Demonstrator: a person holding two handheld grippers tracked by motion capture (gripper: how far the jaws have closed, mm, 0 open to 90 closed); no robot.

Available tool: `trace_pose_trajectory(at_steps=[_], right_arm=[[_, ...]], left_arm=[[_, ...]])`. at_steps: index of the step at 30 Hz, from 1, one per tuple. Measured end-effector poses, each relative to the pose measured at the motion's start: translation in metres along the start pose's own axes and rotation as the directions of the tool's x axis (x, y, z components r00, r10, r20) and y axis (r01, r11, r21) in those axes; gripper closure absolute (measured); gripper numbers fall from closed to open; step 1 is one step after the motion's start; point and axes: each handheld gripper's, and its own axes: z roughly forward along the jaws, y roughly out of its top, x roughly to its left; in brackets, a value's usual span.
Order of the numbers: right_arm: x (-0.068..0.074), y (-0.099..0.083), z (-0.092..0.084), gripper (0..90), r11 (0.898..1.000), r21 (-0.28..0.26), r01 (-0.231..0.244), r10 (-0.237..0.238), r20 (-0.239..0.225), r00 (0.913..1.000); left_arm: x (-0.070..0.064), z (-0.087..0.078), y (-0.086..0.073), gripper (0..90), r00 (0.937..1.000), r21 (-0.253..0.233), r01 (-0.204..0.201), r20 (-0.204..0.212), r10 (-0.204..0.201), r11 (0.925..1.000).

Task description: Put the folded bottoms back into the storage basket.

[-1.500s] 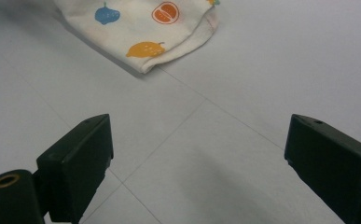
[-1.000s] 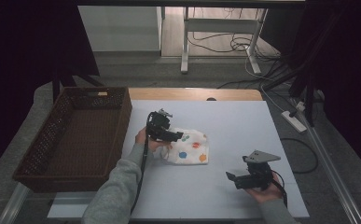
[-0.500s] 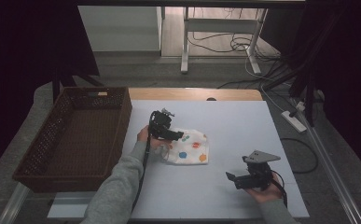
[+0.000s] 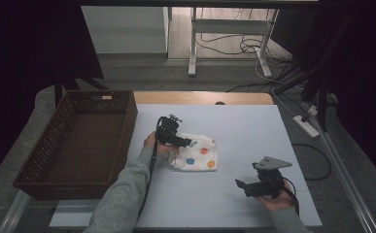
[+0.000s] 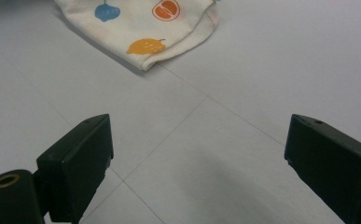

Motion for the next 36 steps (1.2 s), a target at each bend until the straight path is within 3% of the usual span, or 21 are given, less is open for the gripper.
trace_pose_trajectory(at_steps=[9, 18, 25, 31, 34, 36], right_arm=[[0.0, 0.0, 0.0, 7.9, 1.0, 0.001, -0.002, 0.002, -0.001, 1.0], [0.0, 0.0, 0.0, 7.9, 1.0, 0.002, -0.001, 0.001, -0.002, 1.0], [0.0, 0.0, 0.001, 7.9, 1.0, 0.003, 0.0, 0.0, -0.002, 1.0], [0.001, 0.0, 0.001, 7.9, 1.0, 0.006, 0.004, -0.004, -0.001, 1.0], [0.001, 0.0, 0.002, 7.8, 1.0, 0.007, 0.002, -0.002, -0.001, 1.0], [0.001, 0.0, 0.002, 7.9, 1.0, 0.009, 0.002, -0.002, 0.0, 1.0]], left_arm=[[0.006, 0.006, -0.003, 13.4, 0.9997, 0.038, 0.016, 0.02, -0.017, 0.9992], [0.003, 0.015, -0.004, 12.0, 0.9987, 0.085, 0.002, 0.05, -0.006, 0.9964], [0.002, 0.014, -0.006, 13.9, 0.9983, 0.085, -0.002, 0.057, -0.003, 0.9964], [-0.005, 0.01, -0.009, 36.0, 0.9954, 0.089, -0.042, 0.09, 0.034, 0.9952], [-0.005, 0.009, -0.012, 57.5, 0.9918, 0.084, -0.034, 0.126, 0.023, 0.9958], [-0.004, 0.01, -0.014, 66.8, 0.9876, 0.084, -0.029, 0.156, 0.016, 0.996]])
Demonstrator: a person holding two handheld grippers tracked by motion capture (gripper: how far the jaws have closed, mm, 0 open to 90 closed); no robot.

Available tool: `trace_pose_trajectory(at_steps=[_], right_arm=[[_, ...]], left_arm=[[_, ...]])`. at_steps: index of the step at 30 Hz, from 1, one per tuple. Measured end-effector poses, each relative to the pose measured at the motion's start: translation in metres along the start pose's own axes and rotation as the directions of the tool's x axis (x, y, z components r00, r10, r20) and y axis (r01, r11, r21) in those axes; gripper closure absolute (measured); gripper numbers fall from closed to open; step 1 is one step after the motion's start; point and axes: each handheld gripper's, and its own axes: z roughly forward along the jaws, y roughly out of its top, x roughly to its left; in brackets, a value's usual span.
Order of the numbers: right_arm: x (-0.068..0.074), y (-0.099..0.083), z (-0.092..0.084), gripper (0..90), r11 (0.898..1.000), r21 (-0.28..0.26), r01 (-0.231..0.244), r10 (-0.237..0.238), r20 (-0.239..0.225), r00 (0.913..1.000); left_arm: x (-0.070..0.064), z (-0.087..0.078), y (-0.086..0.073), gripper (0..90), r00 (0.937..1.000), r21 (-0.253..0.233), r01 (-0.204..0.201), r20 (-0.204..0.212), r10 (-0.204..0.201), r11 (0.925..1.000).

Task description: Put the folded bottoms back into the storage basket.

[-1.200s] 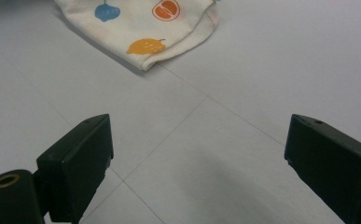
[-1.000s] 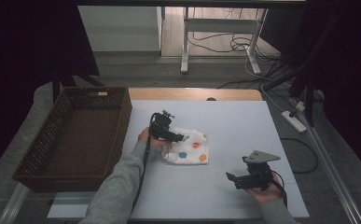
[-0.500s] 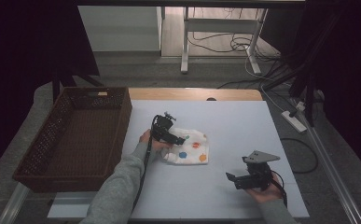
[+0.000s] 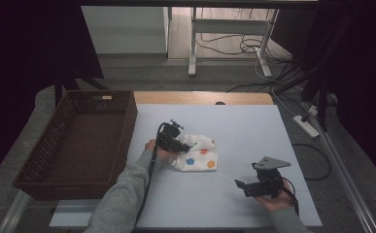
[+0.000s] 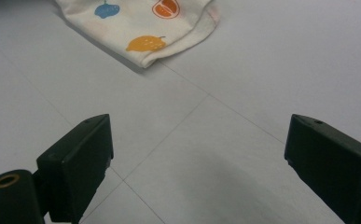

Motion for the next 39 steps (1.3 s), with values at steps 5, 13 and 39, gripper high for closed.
trace_pose_trajectory(at_steps=[5, 13, 39], right_arm=[[0.0, 0.0, 0.0, 7.9, 1.0, 0.001, 0.001, -0.001, 0.001, 1.0], [0.0, 0.0, 0.0, 7.9, 1.0, -0.001, 0.0, 0.0, 0.003, 1.0], [0.0, 0.0, -0.001, 7.9, 1.0, -0.008, -0.001, 0.001, 0.01, 1.0]], left_arm=[[-0.002, -0.001, -0.001, 71.8, 0.9999, -0.001, -0.01, 0.006, 0.01, 0.9999], [-0.01, -0.01, -0.001, 72.3, 0.9995, -0.047, -0.031, 0.002, 0.031, 0.9984], [-0.037, -0.054, -0.002, 72.2, 0.9947, -0.193, -0.091, 0.029, 0.099, 0.977]])
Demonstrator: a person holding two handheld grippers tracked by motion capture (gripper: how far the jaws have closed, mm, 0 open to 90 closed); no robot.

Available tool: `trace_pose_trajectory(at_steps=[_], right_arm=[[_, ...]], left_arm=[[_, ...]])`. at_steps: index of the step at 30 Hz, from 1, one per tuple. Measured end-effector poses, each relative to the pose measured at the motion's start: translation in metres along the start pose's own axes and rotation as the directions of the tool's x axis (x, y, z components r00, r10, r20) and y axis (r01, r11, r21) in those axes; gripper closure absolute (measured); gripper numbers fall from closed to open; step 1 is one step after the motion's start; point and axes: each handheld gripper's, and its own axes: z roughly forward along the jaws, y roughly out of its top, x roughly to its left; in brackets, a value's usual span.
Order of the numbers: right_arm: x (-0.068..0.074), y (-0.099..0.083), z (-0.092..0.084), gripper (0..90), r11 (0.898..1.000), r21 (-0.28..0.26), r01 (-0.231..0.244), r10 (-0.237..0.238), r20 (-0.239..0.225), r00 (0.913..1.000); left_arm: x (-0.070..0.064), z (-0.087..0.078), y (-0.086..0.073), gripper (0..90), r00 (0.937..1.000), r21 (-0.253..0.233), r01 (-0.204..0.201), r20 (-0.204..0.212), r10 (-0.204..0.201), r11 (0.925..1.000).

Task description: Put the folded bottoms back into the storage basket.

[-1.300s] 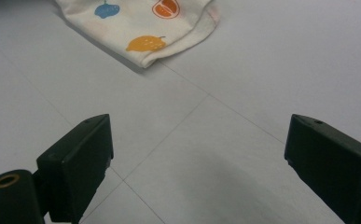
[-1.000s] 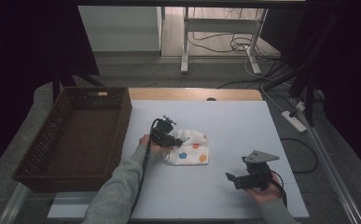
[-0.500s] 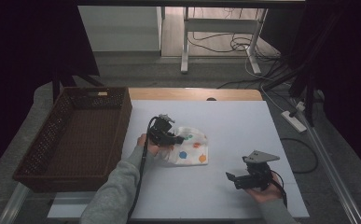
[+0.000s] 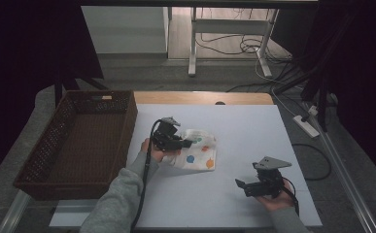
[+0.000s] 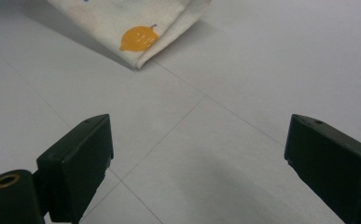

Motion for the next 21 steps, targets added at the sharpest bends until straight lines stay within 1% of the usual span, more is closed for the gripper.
trace_pose_trajectory(at_steps=[9, 21], right_arm=[[0.0, 0.0, 0.0, 7.9, 1.0, -0.001, 0.0, 0.0, 0.001, 1.0], [0.0, 0.0, -0.001, 7.9, 1.0, -0.002, 0.001, -0.001, 0.004, 1.0]], left_arm=[[-0.007, -0.011, 0.002, 72.2, 0.9998, -0.033, -0.019, 0.0, 0.019, 0.9993], [-0.012, -0.022, 0.0, 72.2, 0.9996, -0.074, -0.028, 0.004, 0.028, 0.9969]])
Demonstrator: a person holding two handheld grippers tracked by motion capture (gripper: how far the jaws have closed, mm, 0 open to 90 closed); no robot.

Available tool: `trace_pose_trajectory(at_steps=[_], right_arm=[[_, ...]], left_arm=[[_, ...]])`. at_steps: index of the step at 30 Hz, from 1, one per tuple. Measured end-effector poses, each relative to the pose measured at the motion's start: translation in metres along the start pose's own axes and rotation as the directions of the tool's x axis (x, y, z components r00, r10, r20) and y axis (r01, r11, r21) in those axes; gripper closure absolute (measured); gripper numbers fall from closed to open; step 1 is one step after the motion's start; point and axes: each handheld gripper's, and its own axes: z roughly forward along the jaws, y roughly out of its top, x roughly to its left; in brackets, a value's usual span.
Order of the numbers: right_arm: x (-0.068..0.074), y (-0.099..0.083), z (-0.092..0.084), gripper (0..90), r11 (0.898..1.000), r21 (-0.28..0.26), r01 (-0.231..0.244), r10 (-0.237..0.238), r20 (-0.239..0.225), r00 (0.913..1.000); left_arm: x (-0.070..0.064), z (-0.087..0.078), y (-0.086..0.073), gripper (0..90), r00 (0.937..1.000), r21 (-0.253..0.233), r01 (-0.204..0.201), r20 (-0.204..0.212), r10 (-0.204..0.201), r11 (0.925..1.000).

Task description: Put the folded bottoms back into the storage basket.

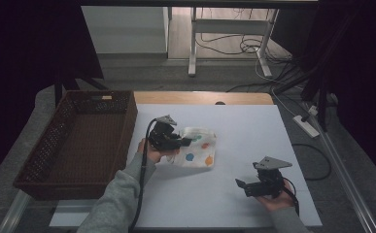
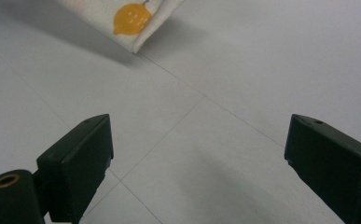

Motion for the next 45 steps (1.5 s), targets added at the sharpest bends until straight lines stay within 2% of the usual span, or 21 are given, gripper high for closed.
trace_pose_trajectory(at_steps=[16, 29, 45], right_arm=[[0.0, 0.0, 0.0, 7.9, 1.0, -0.002, 0.0, 0.0, -0.001, 1.0], [0.0, 0.0, -0.001, 7.9, 1.0, -0.006, 0.0, 0.0, 0.001, 1.0], [0.0, 0.0, -0.001, 8.1, 1.0, -0.007, -0.001, 0.001, 0.003, 1.0]], left_arm=[[-0.006, -0.017, -0.002, 72.2, 1.0, -0.049, -0.01, -0.001, 0.01, 0.9988], [-0.013, -0.03, 0.001, 72.2, 0.9993, -0.061, -0.036, -0.016, 0.035, 0.9975], [-0.013, -0.047, 0.003, 72.2, 0.9991, -0.083, -0.028, -0.034, 0.025, 0.9961]])
